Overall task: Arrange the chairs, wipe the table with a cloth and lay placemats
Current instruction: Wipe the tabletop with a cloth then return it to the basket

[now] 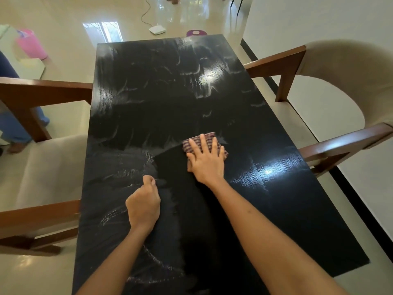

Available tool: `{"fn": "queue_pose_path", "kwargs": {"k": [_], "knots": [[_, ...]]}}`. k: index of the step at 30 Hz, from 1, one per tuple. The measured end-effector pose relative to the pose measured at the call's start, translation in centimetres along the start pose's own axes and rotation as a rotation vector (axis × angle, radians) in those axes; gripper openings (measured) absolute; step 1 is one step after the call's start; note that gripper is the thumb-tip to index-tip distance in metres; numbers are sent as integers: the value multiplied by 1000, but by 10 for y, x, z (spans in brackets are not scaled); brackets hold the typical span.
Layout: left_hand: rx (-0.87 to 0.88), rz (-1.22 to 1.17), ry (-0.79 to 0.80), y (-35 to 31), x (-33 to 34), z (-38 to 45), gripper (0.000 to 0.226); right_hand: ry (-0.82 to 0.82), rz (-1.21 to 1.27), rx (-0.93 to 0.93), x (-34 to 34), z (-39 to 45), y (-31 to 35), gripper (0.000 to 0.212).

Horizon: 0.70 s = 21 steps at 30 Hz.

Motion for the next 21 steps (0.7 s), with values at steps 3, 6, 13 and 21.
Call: {"fn": "queue_pose_path", "kwargs": {"k": [3,6,13,21], "knots": [[-11,38,11,-1,1,1,18,-26,-7,167,-10,11,-52,51],[4,44,27,-3,0,1,17,-60,0,286,-16,15,-78,51],[37,47,23,-3,-4,3,22,-42,20,363,-14,23,-55,52],[-235,-574,-47,30,-11,0,32,66,18,-75,21,25,133,52]]}}
Point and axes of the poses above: each hand's wrist, its own z-axis towards the middle knuckle, its own x-axis out of the palm, y = z × x, the point moved 8 cm from there along z, towards the middle knuckle
